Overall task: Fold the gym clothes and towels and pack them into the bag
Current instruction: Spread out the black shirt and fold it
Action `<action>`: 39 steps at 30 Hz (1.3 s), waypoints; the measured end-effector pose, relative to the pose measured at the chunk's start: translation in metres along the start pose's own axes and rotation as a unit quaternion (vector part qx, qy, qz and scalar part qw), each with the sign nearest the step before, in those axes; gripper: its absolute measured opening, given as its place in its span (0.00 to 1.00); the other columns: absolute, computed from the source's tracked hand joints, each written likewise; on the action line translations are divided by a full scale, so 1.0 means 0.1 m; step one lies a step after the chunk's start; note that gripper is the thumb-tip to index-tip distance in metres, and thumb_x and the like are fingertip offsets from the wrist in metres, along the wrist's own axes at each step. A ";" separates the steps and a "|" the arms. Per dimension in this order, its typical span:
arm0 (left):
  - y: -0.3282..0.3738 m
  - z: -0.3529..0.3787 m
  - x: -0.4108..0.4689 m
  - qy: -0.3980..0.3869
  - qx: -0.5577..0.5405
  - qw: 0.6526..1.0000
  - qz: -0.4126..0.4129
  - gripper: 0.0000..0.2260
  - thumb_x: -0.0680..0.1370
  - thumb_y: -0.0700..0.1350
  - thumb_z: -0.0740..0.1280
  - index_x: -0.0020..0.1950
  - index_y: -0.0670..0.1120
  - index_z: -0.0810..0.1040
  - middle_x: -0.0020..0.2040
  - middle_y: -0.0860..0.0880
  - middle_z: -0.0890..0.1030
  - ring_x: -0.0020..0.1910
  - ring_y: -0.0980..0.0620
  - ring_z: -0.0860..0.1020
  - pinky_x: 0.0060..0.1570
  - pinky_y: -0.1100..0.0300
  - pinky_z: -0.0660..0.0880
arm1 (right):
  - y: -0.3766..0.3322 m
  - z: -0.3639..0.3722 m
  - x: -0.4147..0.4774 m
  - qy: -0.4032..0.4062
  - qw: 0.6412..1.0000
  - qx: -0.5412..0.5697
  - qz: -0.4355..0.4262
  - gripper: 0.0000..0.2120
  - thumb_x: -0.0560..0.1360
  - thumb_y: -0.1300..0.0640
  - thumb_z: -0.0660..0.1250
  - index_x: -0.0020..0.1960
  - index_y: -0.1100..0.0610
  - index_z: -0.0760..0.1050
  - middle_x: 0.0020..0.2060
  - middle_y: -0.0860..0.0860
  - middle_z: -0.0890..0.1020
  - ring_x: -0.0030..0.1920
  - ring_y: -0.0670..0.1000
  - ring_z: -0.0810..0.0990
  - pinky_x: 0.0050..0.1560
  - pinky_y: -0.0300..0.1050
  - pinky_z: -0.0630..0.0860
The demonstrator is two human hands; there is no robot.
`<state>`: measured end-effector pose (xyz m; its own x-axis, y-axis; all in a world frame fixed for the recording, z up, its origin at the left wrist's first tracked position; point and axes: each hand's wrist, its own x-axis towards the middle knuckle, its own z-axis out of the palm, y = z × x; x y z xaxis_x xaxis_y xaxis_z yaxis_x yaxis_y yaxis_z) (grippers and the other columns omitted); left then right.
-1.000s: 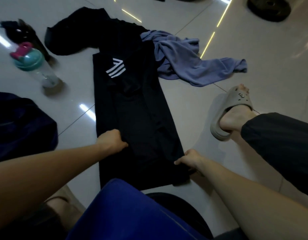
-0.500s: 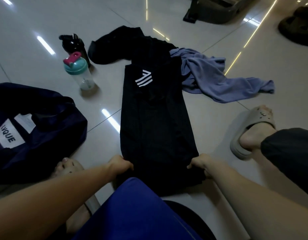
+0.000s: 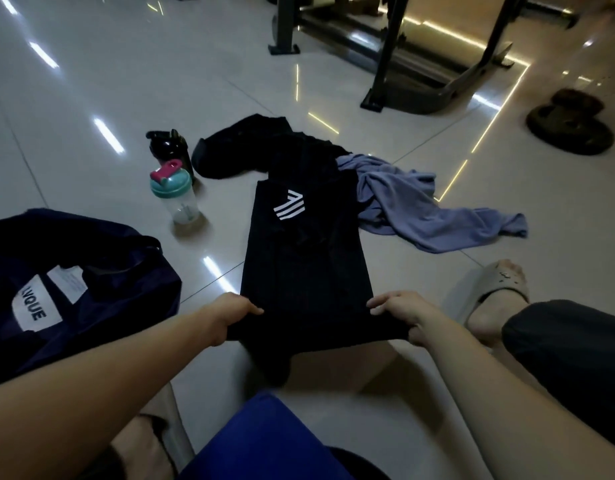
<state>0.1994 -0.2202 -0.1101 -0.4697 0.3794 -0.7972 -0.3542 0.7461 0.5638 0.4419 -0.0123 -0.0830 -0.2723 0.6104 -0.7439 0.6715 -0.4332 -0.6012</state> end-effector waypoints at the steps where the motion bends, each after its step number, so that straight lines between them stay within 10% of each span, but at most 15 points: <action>1: 0.10 -0.03 -0.07 -0.028 0.009 1.000 -0.003 0.05 0.77 0.35 0.70 0.51 0.41 0.79 0.43 0.43 0.82 0.37 0.48 0.81 0.31 0.60 0.76 | -0.06 -0.03 -0.02 -0.010 1.000 -0.010 0.008 0.11 0.77 0.71 0.65 0.48 0.60 0.85 0.54 0.61 0.83 0.54 0.63 0.82 0.59 0.58 0.80; 9: 0.28 -0.39 -0.32 -0.174 0.121 0.974 -0.080 0.07 0.77 0.36 0.67 0.44 0.45 0.81 0.41 0.46 0.80 0.32 0.53 0.75 0.28 0.63 0.72 | -0.05 -0.36 -0.24 -0.127 0.986 -0.067 0.082 0.08 0.77 0.68 0.65 0.51 0.65 0.83 0.41 0.60 0.83 0.35 0.56 0.83 0.39 0.45 0.82; 17: 0.09 -0.40 -0.32 -0.288 0.330 0.886 -0.154 0.03 0.81 0.46 0.69 0.51 0.47 0.79 0.38 0.53 0.78 0.28 0.59 0.70 0.28 0.67 0.67 | 0.08 -0.30 -0.34 -0.210 0.942 -0.240 0.106 0.18 0.78 0.60 0.67 0.66 0.66 0.78 0.35 0.57 0.82 0.32 0.51 0.81 0.42 0.43 0.78; 39: 0.60 -0.69 0.73 -0.190 0.015 0.965 -0.179 0.14 0.78 0.37 0.65 0.33 0.40 0.79 0.33 0.46 0.74 0.23 0.58 0.68 0.18 0.69 0.64 | -0.52 0.06 0.70 -0.122 0.975 -0.088 0.164 0.08 0.82 0.62 0.62 0.44 0.62 0.72 0.31 0.55 0.76 0.20 0.46 0.74 0.20 0.37 0.74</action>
<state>0.0876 -0.1853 -0.1197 0.0111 0.2640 -0.9645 -0.4131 0.8796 0.2360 0.3842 0.0485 -0.1054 -0.1652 0.2725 -0.9479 0.8520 -0.4446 -0.2763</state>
